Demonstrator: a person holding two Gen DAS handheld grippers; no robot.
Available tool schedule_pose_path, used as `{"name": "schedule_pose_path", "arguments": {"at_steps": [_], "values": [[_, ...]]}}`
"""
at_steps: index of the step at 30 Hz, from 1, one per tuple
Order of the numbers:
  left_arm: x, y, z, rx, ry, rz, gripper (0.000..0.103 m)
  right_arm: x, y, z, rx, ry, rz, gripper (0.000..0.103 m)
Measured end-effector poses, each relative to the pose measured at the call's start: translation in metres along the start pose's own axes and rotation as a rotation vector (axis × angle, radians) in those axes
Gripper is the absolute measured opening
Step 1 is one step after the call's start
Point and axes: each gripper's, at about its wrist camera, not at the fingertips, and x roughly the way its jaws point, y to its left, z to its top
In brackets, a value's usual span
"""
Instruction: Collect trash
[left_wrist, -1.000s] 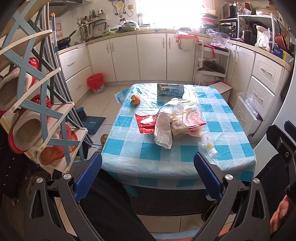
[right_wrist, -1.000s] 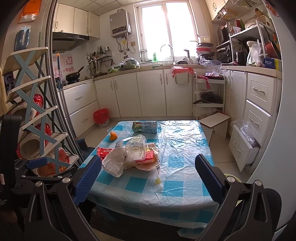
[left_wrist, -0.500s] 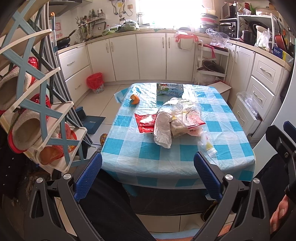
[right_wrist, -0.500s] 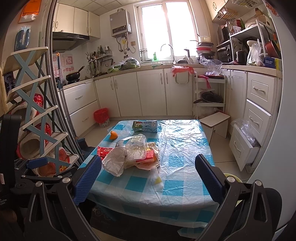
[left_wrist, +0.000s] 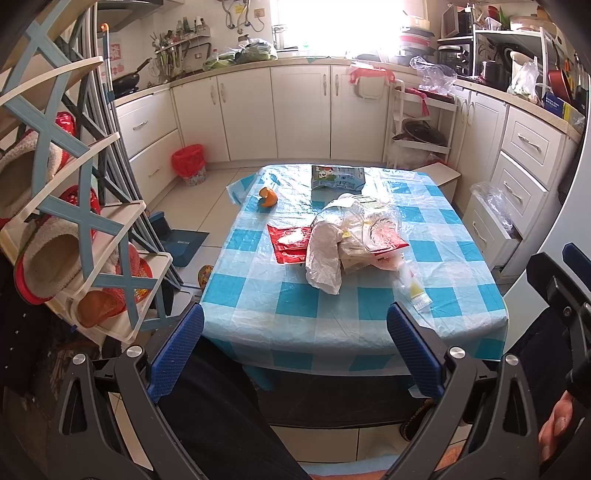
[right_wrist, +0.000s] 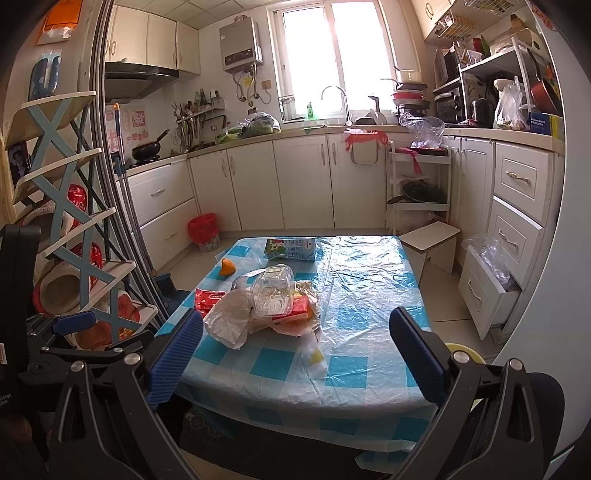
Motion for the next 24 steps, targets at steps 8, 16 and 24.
{"name": "schedule_pose_path", "arguments": {"at_steps": [8, 16, 24], "values": [[-0.001, -0.003, -0.001, 0.0, 0.004, -0.002, 0.095, 0.002, 0.001, -0.001, 0.0, 0.008, 0.001, 0.097], [0.015, -0.004, -0.003, 0.002, 0.022, -0.003, 0.095, 0.018, -0.005, 0.005, -0.008, 0.006, -0.008, 0.097], [0.064, 0.036, 0.026, -0.071, 0.014, 0.042, 0.095, 0.059, -0.009, 0.017, -0.036, 0.015, -0.009, 0.097]]}}
